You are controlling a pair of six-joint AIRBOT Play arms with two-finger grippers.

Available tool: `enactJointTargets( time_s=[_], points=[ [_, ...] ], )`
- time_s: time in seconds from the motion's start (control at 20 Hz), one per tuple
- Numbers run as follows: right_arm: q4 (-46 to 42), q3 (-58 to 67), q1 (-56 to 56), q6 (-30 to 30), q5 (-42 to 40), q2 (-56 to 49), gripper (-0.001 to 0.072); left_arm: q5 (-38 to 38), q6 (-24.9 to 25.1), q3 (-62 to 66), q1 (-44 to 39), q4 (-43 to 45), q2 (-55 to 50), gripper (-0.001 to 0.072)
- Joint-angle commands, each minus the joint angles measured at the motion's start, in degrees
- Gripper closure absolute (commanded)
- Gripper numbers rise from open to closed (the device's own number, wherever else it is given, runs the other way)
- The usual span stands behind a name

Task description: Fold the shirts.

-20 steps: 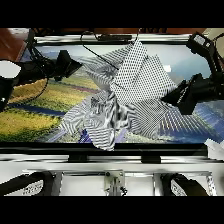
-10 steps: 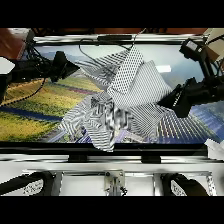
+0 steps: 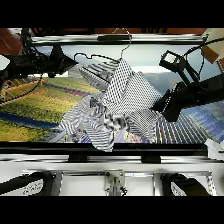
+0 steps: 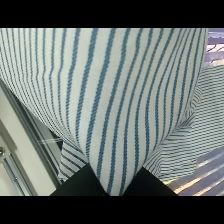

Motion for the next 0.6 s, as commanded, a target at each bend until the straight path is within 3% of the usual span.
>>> enactJointTargets(
  time_s=[0.0,0.15,0.35,0.45,0.55],
  points=[
    [-1.4,-0.1,0.4,0.5,-0.5,0.0,0.0652,32.5,4.8,0.2,1.8,0.3,-0.4,0.0652],
    [-1.4,-0.1,0.4,0.5,-1.1,0.0,0.0652,23.4,7.9,0.0,3.6,4.7,-1.2,0.0652],
    [-0.5,-0.1,0.4,0.8,-2.7,0.0,0.0652,15.5,7.8,0.0,4.3,7.6,-2.5,0.0652],
    [1.3,-0.1,0.4,0.8,-2.9,0.0,0.0652,15.0,7.8,0.0,4.3,7.6,-4.0,0.0652],
    [1.7,-0.1,0.5,0.8,-1.6,0.0,0.0652,19.1,7.8,0.0,4.3,7.5,-5.3,0.0652]
  ],
)
